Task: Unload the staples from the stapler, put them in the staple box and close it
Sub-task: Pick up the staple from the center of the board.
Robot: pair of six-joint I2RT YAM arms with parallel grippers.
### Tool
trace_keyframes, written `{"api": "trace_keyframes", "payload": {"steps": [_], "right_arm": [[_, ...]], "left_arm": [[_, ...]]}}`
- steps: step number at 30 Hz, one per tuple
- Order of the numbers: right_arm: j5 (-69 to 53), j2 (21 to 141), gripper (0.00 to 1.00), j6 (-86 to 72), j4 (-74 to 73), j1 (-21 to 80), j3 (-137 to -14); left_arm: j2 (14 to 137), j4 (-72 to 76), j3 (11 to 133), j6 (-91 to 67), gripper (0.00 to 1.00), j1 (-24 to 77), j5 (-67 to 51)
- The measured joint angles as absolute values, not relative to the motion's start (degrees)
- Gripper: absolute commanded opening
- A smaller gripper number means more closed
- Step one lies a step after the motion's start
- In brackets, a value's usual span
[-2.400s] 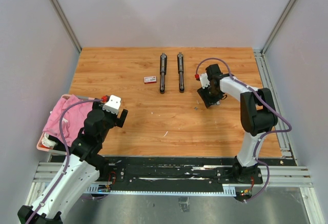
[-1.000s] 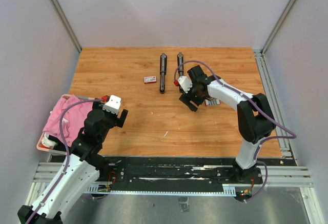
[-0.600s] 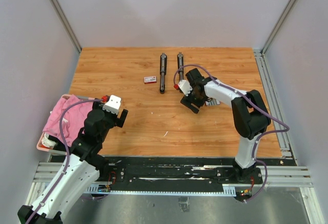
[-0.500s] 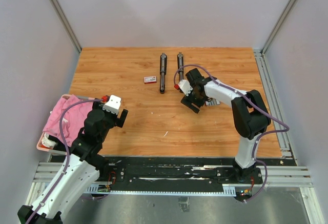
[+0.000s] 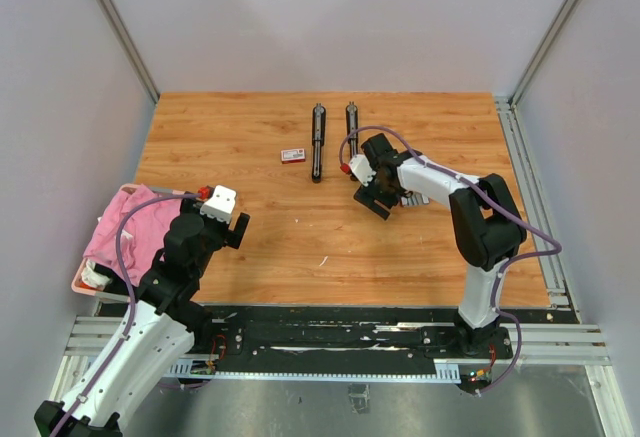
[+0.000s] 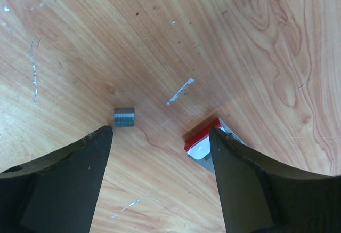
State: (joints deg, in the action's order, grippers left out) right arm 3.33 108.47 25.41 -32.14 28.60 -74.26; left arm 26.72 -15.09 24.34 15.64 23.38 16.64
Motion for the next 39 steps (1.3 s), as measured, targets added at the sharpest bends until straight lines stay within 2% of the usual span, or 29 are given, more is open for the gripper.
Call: {"api": "trace_keyframes", "payload": {"steps": [21,26,39], "right_arm": [[10.7,109.08,0.76,24.16,-28.86,28.58,-74.26],[9.04,107.57,0.88,23.31,-28.6,27.62,-73.82],[2.94,103.94,0.95,21.67,-34.92,16.71,-74.81]], "left_arm": [[26.7,-15.09,24.32,15.64,0.98,23.38,16.67],[26.7,-15.09,24.32,15.64,0.98,23.38,16.64],[26.7,-15.09,24.32,15.64,0.98,23.38,16.64]]}}
